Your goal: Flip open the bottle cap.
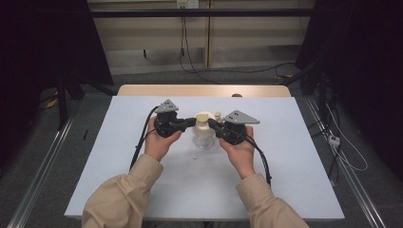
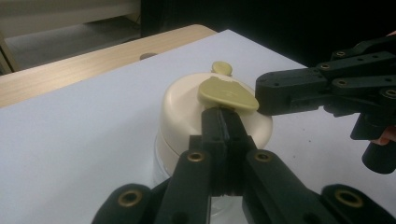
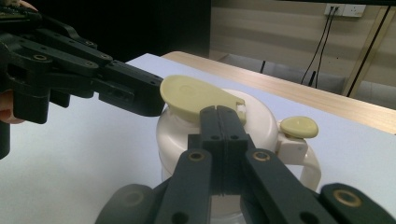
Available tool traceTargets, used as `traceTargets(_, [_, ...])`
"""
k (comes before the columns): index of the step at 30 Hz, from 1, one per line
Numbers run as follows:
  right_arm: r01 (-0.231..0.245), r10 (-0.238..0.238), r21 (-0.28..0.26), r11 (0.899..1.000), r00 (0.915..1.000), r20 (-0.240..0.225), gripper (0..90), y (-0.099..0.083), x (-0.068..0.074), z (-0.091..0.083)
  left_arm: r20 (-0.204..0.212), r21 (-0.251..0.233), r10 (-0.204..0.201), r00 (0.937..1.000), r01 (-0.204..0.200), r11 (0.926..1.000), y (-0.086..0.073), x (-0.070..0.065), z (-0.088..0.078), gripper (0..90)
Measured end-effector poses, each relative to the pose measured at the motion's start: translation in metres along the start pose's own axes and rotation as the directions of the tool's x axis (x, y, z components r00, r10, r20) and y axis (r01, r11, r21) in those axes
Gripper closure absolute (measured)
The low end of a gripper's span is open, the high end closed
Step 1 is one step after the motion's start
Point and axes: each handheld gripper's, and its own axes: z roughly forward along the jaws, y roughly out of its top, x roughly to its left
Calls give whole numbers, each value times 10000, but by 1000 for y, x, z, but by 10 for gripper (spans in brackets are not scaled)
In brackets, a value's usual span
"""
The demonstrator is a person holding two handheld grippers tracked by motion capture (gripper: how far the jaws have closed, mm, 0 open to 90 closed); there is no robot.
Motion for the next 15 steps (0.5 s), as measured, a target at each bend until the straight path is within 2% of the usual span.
traceTargets(15, [43,-43,-1,10000,10000,37,900,0,1,0,-69,-56,62,10000,-62,10000,3,-1,0,900])
